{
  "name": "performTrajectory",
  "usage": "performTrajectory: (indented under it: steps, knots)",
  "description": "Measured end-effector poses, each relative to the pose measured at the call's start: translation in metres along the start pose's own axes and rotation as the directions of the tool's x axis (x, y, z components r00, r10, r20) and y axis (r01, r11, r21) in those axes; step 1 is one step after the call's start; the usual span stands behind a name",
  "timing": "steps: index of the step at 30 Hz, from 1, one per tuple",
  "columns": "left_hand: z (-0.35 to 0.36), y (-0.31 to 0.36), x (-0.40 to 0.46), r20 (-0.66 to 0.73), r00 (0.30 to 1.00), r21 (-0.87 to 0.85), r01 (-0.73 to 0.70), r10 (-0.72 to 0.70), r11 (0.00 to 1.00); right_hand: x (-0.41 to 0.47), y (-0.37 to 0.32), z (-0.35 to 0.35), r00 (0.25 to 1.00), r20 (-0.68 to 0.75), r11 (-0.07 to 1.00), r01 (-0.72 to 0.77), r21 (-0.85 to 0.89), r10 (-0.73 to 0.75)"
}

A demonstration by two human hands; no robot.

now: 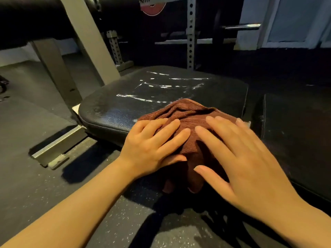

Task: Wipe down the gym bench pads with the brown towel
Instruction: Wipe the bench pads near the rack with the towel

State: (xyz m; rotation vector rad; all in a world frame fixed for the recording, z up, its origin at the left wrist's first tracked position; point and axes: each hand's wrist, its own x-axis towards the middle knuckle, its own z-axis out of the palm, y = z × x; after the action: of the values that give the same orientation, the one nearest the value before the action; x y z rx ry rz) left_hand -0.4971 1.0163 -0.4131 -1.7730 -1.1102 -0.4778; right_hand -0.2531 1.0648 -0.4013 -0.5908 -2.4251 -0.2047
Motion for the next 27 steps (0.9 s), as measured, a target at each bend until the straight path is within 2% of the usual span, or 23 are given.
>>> performTrajectory:
  steps: [4, 6, 9, 12, 15, 18, 22, 27]
  knots:
    - [-0.001, -0.015, -0.018, -0.038, 0.999, -0.005, 0.0, 0.0, 1.0, 0.025, -0.006, 0.023, 0.991, 0.065, 0.975, 0.127, -0.181, -0.117]
    - [-0.001, -0.026, -0.03, -0.059, 0.998, 0.015, -0.003, 0.004, 1.0, 0.031, -0.012, 0.027, 0.982, 0.025, 0.954, 0.19, -0.231, -0.189]
    - [-0.002, -0.051, -0.058, -0.083, 0.997, 0.091, 0.002, 0.006, 0.996, 0.046, -0.032, 0.035, 0.948, -0.062, 0.92, 0.286, -0.269, -0.313]
    - [-0.006, -0.083, -0.087, -0.077, 0.997, 0.12, 0.03, -0.021, 0.992, 0.072, -0.052, 0.05, 0.93, -0.026, 0.901, 0.349, -0.26, -0.367]
    - [-0.005, -0.103, -0.104, -0.067, 0.995, 0.125, 0.081, -0.073, 0.989, 0.095, -0.066, 0.067, 0.939, 0.045, 0.9, 0.341, -0.271, -0.342]
    - [-0.001, -0.099, -0.105, -0.056, 0.983, 0.107, 0.177, -0.172, 0.978, 0.099, -0.073, 0.074, 0.961, 0.035, 0.929, 0.275, -0.249, -0.275]
    - [-0.006, -0.08, -0.099, 0.033, 0.957, 0.085, 0.284, -0.288, 0.955, 0.091, -0.07, 0.074, 0.958, 0.03, 0.934, 0.283, -0.22, -0.284]
    - [-0.014, -0.043, -0.069, 0.127, 0.959, 0.091, 0.243, -0.253, 0.966, 0.061, -0.042, 0.053, 0.962, 0.046, 0.936, 0.274, -0.223, -0.271]
